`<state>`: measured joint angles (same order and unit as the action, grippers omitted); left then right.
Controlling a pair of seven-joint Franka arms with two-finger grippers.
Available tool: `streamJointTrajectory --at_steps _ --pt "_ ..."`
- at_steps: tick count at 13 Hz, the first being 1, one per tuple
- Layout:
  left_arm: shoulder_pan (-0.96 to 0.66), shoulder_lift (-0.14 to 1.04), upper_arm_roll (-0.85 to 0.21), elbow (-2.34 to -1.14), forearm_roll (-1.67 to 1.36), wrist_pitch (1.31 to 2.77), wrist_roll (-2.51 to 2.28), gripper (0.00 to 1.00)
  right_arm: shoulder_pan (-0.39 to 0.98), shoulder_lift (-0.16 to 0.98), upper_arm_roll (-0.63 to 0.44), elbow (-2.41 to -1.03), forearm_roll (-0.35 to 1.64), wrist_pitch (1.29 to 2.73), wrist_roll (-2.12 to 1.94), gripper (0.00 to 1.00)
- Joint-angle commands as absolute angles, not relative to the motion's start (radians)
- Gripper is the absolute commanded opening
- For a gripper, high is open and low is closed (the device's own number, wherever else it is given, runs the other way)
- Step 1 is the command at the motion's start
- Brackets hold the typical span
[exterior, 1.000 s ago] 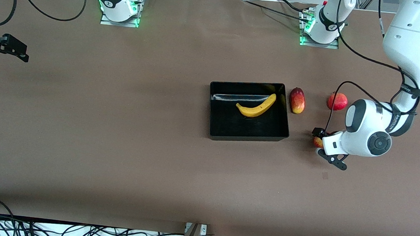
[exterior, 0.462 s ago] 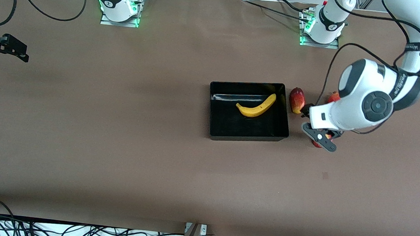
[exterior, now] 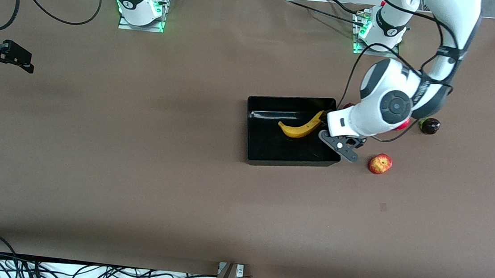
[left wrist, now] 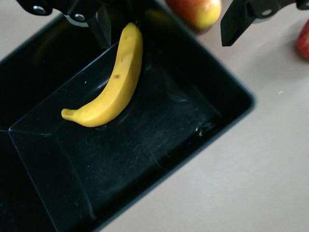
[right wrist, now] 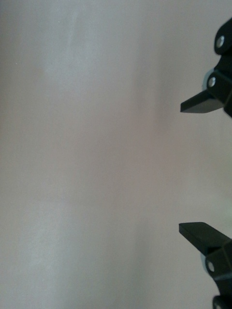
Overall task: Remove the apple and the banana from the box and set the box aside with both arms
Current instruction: 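Lower the left gripper and grasp the yellow banana in the tray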
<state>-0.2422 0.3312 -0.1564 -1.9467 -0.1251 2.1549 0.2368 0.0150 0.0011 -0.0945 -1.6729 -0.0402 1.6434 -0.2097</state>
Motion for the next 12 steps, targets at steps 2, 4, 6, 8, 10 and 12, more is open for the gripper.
streamJointTrajectory --at_steps 2,4,6,8,10,12 --pt "-0.296 0.367 -0.152 -2.014 -0.147 2.275 0.232 1.0 0.006 0.006 -0.087 -1.655 -0.032 1.634 -0.219 1.0" --pt "-0.313 0.406 -0.172 -2.02 -0.146 2.321 0.226 1.0 0.006 0.006 -0.087 -1.655 -0.032 1.631 -0.219 1.0" --pt "-0.324 0.439 -0.176 -2.036 -0.146 2.39 0.225 1.0 0.006 0.006 -0.087 -1.655 -0.032 1.631 -0.219 1.0" --pt "-0.337 0.469 -0.175 -2.039 -0.143 2.43 0.225 1.0 0.006 0.006 -0.087 -1.655 -0.032 1.632 -0.219 1.0" --pt "-0.337 0.497 -0.175 -2.057 -0.133 2.477 0.225 1.0 0.006 0.006 -0.087 -1.655 -0.032 1.632 -0.219 1.0" --pt "-0.337 0.524 -0.175 -2.063 -0.132 2.503 0.227 1.0 0.006 0.006 -0.087 -1.654 -0.032 1.632 -0.219 1.0"
